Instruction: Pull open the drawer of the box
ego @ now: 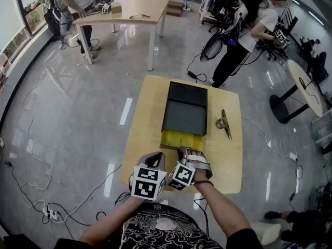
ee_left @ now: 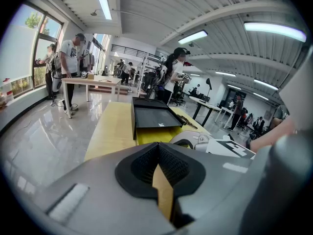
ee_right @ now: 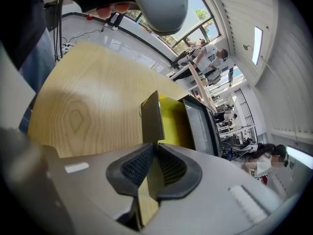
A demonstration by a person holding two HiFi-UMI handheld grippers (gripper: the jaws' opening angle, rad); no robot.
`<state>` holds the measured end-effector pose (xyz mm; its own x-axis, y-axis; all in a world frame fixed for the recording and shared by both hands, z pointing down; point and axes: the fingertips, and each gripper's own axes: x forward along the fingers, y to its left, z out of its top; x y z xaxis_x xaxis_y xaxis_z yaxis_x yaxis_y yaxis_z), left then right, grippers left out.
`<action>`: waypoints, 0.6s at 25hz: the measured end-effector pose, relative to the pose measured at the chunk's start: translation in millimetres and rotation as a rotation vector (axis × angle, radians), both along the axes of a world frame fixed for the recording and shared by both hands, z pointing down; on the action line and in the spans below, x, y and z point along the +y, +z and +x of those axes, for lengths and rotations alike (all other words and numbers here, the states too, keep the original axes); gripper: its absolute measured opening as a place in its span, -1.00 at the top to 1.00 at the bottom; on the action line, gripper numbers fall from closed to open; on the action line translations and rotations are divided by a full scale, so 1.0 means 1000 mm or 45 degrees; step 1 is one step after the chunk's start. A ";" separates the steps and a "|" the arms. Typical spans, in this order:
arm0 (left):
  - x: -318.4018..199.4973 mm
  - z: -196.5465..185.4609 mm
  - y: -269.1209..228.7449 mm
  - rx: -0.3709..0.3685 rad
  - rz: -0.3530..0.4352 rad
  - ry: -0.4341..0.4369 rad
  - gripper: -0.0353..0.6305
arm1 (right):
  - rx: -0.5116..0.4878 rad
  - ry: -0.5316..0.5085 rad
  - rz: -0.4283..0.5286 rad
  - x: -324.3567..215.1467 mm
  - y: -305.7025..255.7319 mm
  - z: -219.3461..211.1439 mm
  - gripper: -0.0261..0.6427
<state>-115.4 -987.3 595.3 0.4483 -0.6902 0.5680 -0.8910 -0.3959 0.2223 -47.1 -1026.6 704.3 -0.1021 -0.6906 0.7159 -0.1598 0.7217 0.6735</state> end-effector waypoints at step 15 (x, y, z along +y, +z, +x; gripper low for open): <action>0.131 -0.004 -0.009 -0.007 0.005 -0.048 0.86 | -0.031 -0.001 -0.058 0.145 -0.010 -0.004 0.80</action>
